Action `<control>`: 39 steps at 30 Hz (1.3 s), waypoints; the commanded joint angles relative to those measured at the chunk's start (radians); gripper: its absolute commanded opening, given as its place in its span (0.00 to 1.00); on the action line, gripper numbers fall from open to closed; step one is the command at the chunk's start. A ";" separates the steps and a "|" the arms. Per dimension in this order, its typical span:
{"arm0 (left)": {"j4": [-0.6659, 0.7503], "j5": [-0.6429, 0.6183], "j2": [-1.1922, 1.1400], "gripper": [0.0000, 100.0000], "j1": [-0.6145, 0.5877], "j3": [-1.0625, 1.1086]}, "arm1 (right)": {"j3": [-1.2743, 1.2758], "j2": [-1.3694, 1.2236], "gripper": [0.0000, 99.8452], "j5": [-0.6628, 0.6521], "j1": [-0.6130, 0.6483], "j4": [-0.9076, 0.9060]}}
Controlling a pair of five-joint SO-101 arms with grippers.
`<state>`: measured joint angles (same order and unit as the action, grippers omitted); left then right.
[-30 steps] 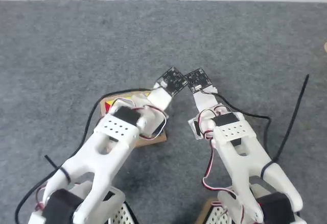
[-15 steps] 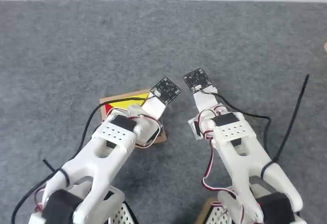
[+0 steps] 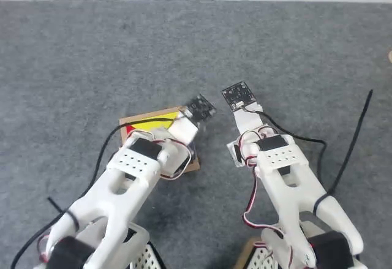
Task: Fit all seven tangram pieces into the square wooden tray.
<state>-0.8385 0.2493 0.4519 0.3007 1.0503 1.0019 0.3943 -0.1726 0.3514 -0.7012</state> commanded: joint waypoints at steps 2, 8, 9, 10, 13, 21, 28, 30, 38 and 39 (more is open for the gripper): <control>0.051 -0.044 0.112 0.09 0.031 -0.054 | -0.006 0.012 0.21 0.003 -0.007 0.008; 0.118 -0.049 -0.069 0.09 0.086 -0.082 | -0.006 0.012 0.21 0.003 -0.010 0.008; 0.121 -0.049 -0.118 0.09 0.084 -0.096 | -0.006 0.012 0.21 0.003 -0.010 0.008; 0.123 -0.049 -0.163 0.09 0.081 -0.110 | -0.006 0.012 0.21 0.003 -0.010 0.008; 0.107 -0.049 -0.267 0.09 0.060 -0.143 | -0.006 0.012 0.21 0.003 -0.010 0.007; 0.057 0.012 -0.149 0.09 0.005 -0.084 | -0.006 0.012 0.21 0.003 -0.007 0.010; 0.057 -0.046 0.012 0.09 -0.035 -0.065 | -0.006 0.012 0.21 0.003 -0.007 0.008; 0.052 -0.071 0.063 0.09 -0.063 -0.074 | -0.006 0.012 0.21 0.003 -0.008 0.007; 0.054 -0.078 -0.018 0.09 -0.097 -0.068 | -0.018 0.012 0.21 -0.002 -0.021 -0.021; 0.051 -0.086 -0.025 0.09 -0.123 -0.088 | -0.034 0.012 0.21 -0.009 -0.030 -0.041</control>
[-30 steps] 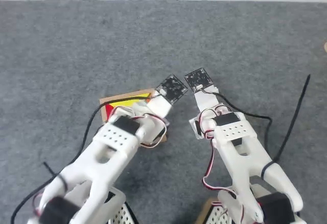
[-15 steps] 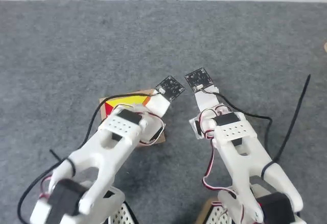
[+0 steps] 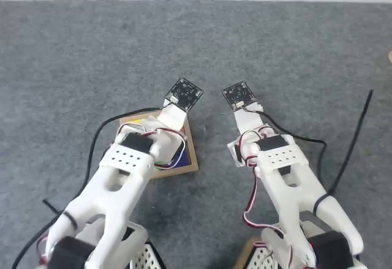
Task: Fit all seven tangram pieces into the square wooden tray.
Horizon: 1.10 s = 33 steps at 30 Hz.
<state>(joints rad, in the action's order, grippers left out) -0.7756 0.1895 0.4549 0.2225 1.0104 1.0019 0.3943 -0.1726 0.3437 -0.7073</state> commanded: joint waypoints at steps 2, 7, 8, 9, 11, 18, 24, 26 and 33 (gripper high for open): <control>-0.041 -0.061 -0.035 0.09 -0.098 -0.094 | -0.080 0.012 0.21 -0.026 -0.062 -0.081; -0.055 -0.044 -0.035 0.09 -0.115 -0.093 | -0.169 0.001 0.21 -0.066 -0.131 -0.119; -0.055 -0.046 -0.029 0.09 -0.130 -0.094 | -0.190 0.001 0.21 -0.083 -0.130 -0.131; -0.054 -0.049 -0.028 0.09 -0.155 -0.099 | -0.215 0.001 0.21 -0.095 -0.130 -0.147; -0.049 -0.089 -0.037 0.09 -0.229 -0.124 | -0.282 -0.004 0.22 -0.103 -0.130 -0.179; -0.169 -0.164 -0.117 0.09 -0.600 -0.321 | -0.621 -0.300 0.21 -0.100 -0.042 -0.268; -0.224 -0.167 -0.336 0.09 -0.755 -0.504 | -0.861 -0.601 0.21 -0.014 -0.012 -0.200; -0.226 -0.167 -0.390 0.09 -0.770 -0.549 | -0.922 -0.679 0.21 0.035 -0.016 -0.197; -0.226 -0.169 -0.450 0.09 -0.825 -0.610 | -0.994 -0.832 0.21 0.172 -0.074 -0.194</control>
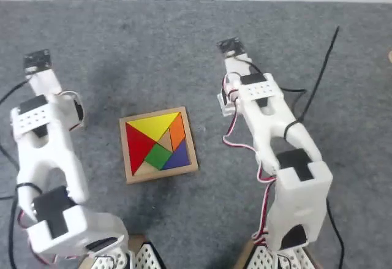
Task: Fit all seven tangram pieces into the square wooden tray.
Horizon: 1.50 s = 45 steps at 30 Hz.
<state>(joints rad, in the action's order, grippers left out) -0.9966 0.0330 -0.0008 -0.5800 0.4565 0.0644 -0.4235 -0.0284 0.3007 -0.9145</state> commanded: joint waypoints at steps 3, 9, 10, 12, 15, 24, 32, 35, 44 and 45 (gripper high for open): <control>-0.005 -0.012 0.006 0.09 -0.021 -0.056 | -0.086 -0.053 0.21 0.009 -0.033 0.005; 0.005 -0.012 -0.002 0.09 -0.021 -0.054 | -0.097 -0.068 0.21 0.011 -0.033 -0.018; 0.011 -0.012 -0.002 0.09 -0.021 -0.053 | -0.097 -0.068 0.21 0.011 -0.033 -0.028; 0.015 -0.012 -0.003 0.09 -0.021 -0.050 | -0.097 -0.068 0.20 0.012 -0.033 -0.048; 0.015 -0.012 -0.003 0.09 -0.021 -0.050 | -0.097 -0.068 0.14 0.012 -0.033 -0.058; 0.012 -0.012 -0.003 0.09 -0.023 -0.050 | -0.095 -0.068 0.10 0.012 -0.033 -0.102; 0.012 -0.012 -0.003 0.09 -0.023 -0.050 | -0.114 -0.048 0.13 -0.051 -0.025 -0.220; 0.012 -0.012 -0.003 0.09 -0.023 -0.050 | -0.112 -0.039 0.20 -0.109 -0.025 -0.251; 0.011 -0.012 -0.003 0.09 -0.021 -0.048 | -0.061 -0.033 0.23 -0.176 -0.013 -0.243; 0.011 -0.012 -0.003 0.09 -0.021 -0.048 | -0.054 -0.028 0.23 -0.176 -0.012 -0.243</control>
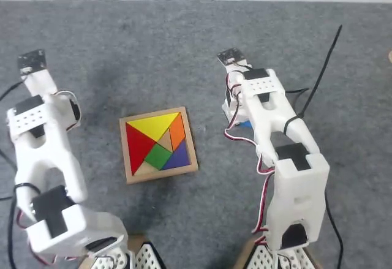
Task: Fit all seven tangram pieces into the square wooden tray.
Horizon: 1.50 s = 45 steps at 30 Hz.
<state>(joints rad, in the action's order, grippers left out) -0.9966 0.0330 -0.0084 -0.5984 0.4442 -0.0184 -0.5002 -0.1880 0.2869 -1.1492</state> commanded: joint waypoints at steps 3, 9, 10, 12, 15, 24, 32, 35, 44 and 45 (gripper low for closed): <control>0.011 -0.012 0.005 0.09 -0.002 -0.036 | 0.034 0.047 0.23 -0.015 -0.002 -0.008; 0.011 -0.012 0.005 0.09 -0.003 -0.036 | 0.057 0.045 0.20 -0.014 -0.007 -0.010; 0.011 -0.012 0.005 0.09 -0.003 -0.036 | 0.057 0.045 0.16 -0.014 -0.008 -0.010; 0.011 -0.012 0.005 0.09 -0.003 -0.036 | 0.057 0.045 0.10 -0.012 -0.008 -0.010; 0.011 -0.012 0.005 0.09 -0.003 -0.036 | 0.058 0.045 0.03 -0.011 -0.008 -0.010; 0.011 -0.012 0.003 0.09 -0.003 -0.036 | 0.060 0.053 0.04 0.049 -0.007 -0.010; 0.014 -0.012 0.003 0.09 -0.003 -0.036 | 0.057 0.073 0.04 0.247 0.002 -0.021; 0.015 -0.008 0.003 0.09 -0.029 -0.042 | 0.057 0.133 0.04 0.425 0.005 -0.039; -0.029 0.078 -0.021 0.09 -0.196 -0.160 | 0.060 0.417 0.03 1.132 0.348 -0.147; -0.064 0.091 -0.044 0.09 -0.227 -0.199 | 0.060 0.430 0.03 1.149 0.387 -0.139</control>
<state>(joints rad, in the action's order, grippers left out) -0.9966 0.0698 -0.0207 -0.7304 0.3690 0.0460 -0.1826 0.8339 0.5524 -1.2812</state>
